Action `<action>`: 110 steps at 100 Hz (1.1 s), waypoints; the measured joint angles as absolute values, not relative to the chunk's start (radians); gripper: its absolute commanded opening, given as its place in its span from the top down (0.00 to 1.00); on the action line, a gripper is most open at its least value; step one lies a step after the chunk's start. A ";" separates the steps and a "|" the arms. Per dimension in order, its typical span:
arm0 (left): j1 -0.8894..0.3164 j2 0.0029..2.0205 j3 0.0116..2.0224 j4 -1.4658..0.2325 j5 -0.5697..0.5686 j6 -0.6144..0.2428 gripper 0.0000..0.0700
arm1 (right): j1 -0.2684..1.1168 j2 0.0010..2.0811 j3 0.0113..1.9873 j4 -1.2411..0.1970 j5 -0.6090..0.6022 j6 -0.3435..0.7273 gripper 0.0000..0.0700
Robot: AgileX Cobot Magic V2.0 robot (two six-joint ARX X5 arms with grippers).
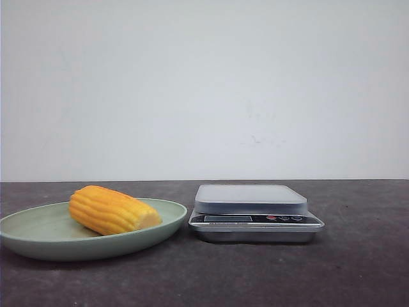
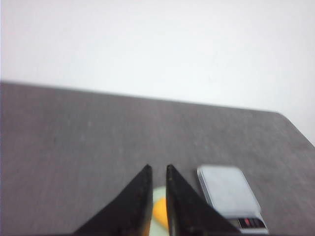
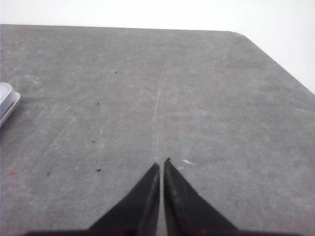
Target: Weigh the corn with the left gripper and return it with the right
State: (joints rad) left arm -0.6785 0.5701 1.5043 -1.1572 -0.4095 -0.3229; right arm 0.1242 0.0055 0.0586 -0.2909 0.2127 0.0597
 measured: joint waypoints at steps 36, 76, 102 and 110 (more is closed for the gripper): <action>-0.221 0.294 0.666 -0.309 0.250 -0.145 0.98 | 0.124 0.006 0.059 -0.287 0.212 0.060 0.99; -0.060 0.137 0.168 -0.125 0.178 -0.085 0.98 | 0.124 0.006 0.059 -0.287 0.212 0.060 0.99; 0.020 0.054 0.031 -0.089 0.091 -0.096 0.98 | 0.124 0.006 0.059 -0.287 0.212 0.060 0.99; 0.033 0.008 0.031 -0.138 0.050 -0.100 0.98 | 0.124 0.006 0.059 -0.287 0.212 0.060 0.99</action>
State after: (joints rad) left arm 0.0330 0.0078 0.0315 -0.1379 0.0498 -0.1001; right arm 0.1242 0.0055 0.0586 -0.2871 0.2123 0.0597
